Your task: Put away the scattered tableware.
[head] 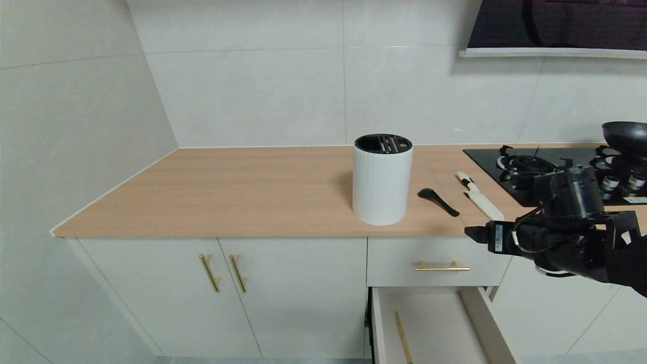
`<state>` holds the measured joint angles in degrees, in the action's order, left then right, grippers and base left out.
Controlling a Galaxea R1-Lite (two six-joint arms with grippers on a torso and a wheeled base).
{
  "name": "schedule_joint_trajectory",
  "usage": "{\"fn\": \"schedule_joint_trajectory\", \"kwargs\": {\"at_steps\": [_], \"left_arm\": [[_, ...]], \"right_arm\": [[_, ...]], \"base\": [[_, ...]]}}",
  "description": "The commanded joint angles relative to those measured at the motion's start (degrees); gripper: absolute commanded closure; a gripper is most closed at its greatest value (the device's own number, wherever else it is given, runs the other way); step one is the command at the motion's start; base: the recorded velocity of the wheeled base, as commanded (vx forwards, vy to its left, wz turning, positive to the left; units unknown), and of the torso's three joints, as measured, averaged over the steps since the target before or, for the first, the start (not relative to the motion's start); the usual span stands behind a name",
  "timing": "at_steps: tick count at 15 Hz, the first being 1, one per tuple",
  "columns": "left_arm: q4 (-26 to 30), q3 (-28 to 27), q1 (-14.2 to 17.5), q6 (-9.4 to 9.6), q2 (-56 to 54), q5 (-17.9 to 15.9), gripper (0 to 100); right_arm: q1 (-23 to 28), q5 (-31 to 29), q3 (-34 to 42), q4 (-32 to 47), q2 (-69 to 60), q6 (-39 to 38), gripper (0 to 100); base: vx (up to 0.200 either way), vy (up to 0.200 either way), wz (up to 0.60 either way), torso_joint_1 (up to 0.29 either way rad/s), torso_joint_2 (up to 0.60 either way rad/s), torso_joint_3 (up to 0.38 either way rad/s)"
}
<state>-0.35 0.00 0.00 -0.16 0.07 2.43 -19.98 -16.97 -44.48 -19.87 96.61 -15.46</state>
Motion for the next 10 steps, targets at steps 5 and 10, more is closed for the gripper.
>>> {"fn": "schedule_joint_trajectory", "kwargs": {"at_steps": [5, 10], "left_arm": [[0.0, 0.0, 0.0, -0.02, 0.01, 0.04, 0], [0.0, 0.0, 0.0, -0.02, 0.01, 0.04, 0]], "right_arm": [[1.44, 0.36, -1.48, -2.45, 3.67, 3.77, 0], [3.54, 4.4, -8.69, -9.75, 12.11, 6.4, 0]], "base": [[0.0, 0.0, 0.0, 0.059, -0.12, -0.068], [0.0, 0.0, 0.0, 0.0, 0.0, 0.0]]}}
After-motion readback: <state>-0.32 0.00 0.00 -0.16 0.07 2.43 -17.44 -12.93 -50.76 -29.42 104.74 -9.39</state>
